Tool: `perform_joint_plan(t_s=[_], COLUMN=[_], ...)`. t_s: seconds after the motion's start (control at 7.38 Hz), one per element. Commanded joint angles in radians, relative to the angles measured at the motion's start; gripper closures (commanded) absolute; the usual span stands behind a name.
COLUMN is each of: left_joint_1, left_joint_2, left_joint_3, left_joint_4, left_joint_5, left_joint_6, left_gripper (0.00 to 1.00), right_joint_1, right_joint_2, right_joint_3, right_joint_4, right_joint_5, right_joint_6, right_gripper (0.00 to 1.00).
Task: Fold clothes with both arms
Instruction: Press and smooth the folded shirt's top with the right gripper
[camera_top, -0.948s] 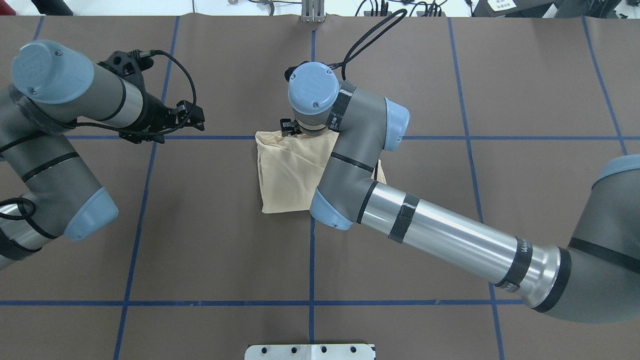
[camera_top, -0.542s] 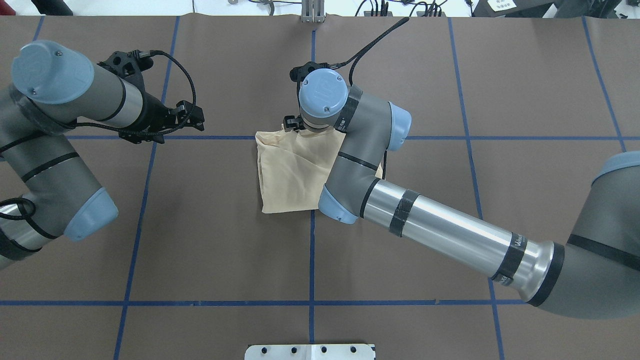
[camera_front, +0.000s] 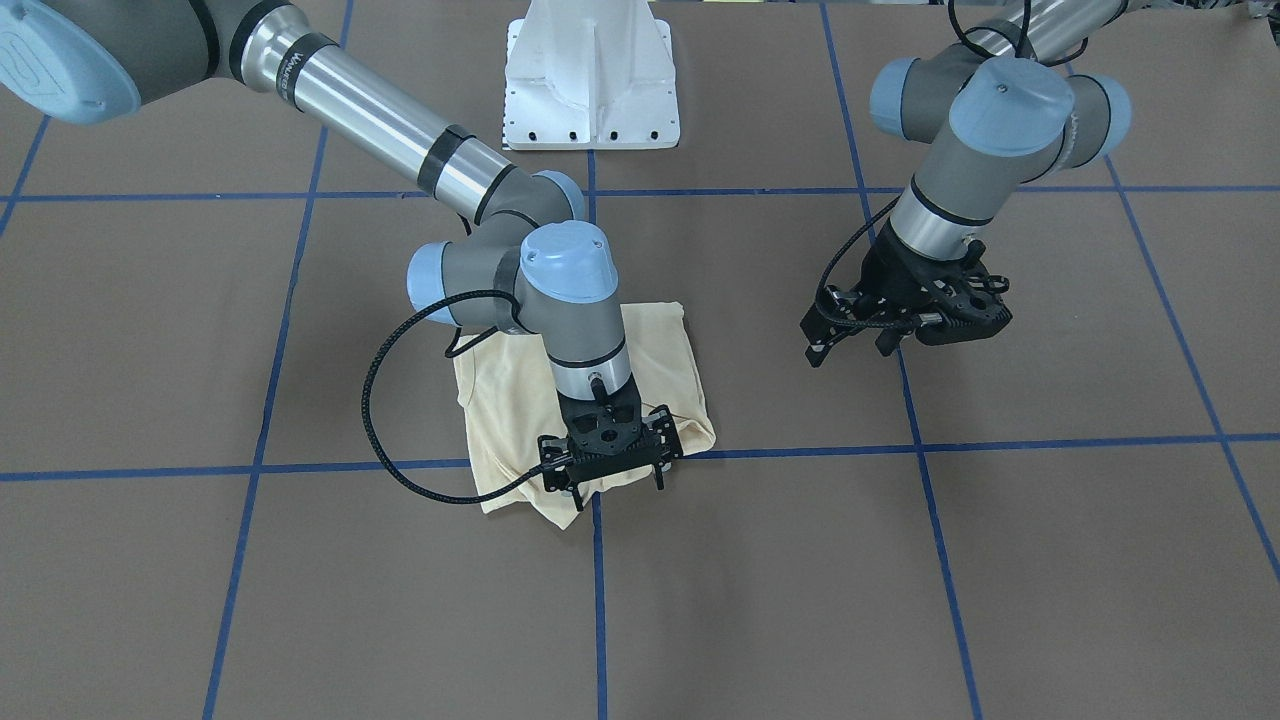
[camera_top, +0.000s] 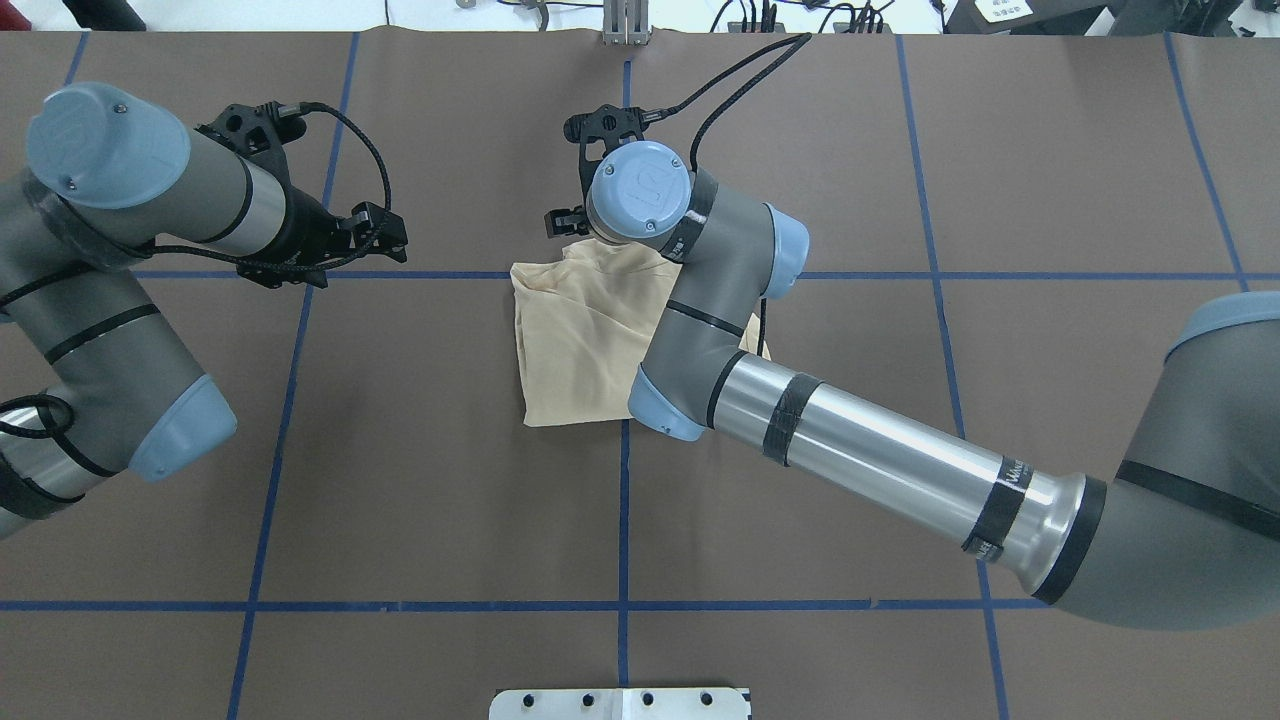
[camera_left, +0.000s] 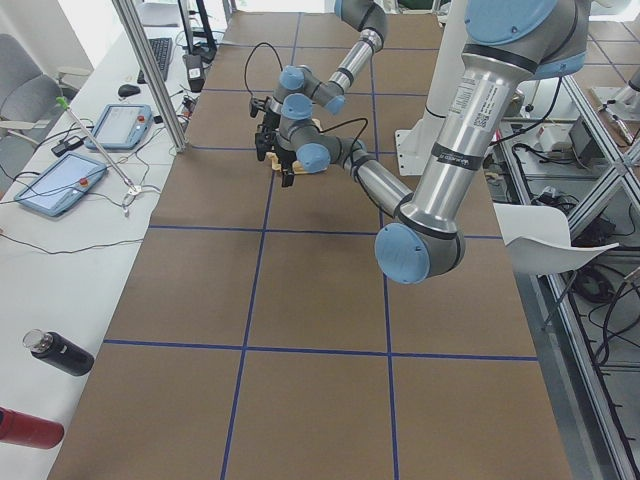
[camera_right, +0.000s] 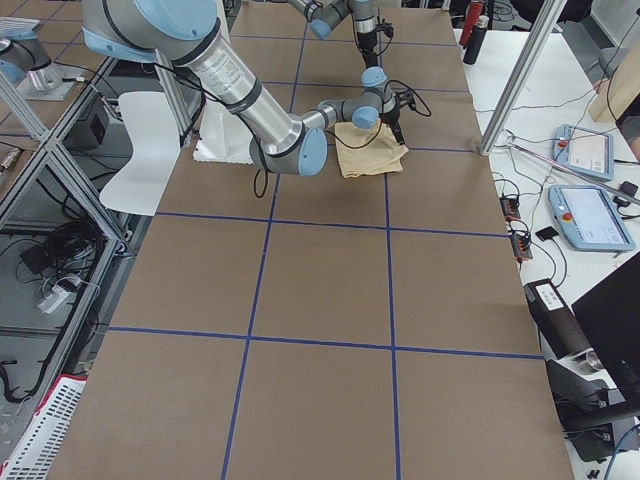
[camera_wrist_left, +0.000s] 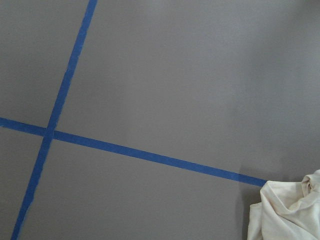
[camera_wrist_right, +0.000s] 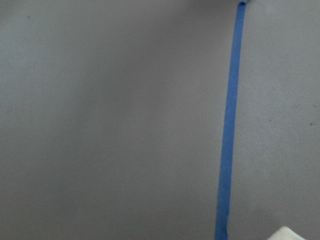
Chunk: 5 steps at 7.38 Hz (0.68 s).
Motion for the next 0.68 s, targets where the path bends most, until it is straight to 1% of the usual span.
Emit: perform_joint_plan(t_s=[0.0,0.14,0.27,0.41,0.54], left_joint_1=[-0.002,-0.011,-0.037,-0.063,-0.095], left_joint_2=[0.000,0.000,0.000,0.002,0.002], left_joint_3=[0.009,0.009,0.003,0.001,0.001], left_joint_4=[-0.004,-0.004,-0.004,-0.002,0.004], left_joint_5=[0.000,0.000,-0.008,-0.011,-0.014], left_joint_6=[0.002,0.005,0.055,0.106,0.169], left_gripper=[0.01,0.01,0.01,0.01,0.01], right_joint_1=[0.000,0.003,0.020,0.046,0.084], right_joint_2=[0.019,0.017,0.008,-0.039,-0.082], right_joint_3=[-0.010,0.002,0.048,0.188,0.304], right_joint_4=[0.028,0.020,-0.030,-0.219,-0.350], right_joint_5=[-0.010,-0.007,0.022,0.080,0.149], right_joint_6=[0.021,0.024,0.029,0.030,0.012], right_gripper=[0.01,0.01,0.01,0.01,0.01])
